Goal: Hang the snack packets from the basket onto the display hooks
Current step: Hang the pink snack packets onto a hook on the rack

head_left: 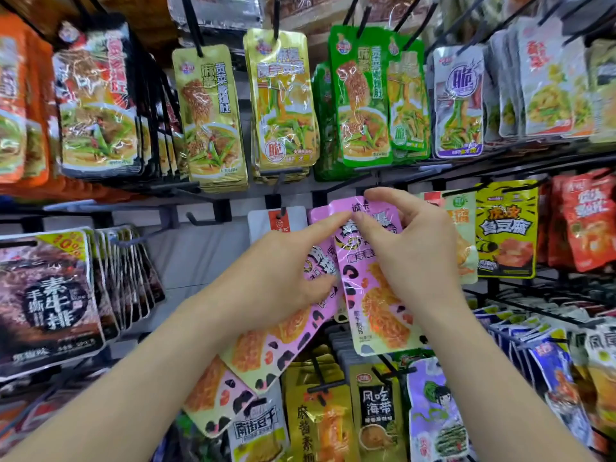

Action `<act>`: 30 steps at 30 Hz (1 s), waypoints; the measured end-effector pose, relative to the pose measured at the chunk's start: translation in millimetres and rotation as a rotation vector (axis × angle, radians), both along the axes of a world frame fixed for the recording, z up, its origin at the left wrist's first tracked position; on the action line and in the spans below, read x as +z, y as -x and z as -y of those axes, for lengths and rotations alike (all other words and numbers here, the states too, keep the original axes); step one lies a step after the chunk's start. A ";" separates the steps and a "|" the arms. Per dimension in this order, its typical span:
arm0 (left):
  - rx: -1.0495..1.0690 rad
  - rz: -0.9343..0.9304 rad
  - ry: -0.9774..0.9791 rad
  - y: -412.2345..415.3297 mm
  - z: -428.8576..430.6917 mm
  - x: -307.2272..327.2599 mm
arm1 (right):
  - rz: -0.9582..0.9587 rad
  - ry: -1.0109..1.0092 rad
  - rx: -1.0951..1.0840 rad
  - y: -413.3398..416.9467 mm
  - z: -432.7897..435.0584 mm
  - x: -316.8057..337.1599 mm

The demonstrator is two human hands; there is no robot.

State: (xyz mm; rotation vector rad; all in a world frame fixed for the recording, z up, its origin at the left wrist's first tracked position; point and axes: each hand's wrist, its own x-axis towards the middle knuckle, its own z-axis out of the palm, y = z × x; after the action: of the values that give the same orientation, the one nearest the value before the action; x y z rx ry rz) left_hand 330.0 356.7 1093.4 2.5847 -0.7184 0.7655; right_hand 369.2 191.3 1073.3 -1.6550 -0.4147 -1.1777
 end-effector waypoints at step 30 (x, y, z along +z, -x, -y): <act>0.121 -0.095 -0.145 -30.9 -1.9 0.2 | -0.163 0.438 -0.384 -20.2 -7.0 -4.5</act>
State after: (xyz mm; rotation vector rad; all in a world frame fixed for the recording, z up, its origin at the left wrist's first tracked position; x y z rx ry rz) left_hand 360.9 358.6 1093.6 2.7958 -0.6140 0.6427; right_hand 389.4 198.3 1068.8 -2.2697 -0.2681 -1.2751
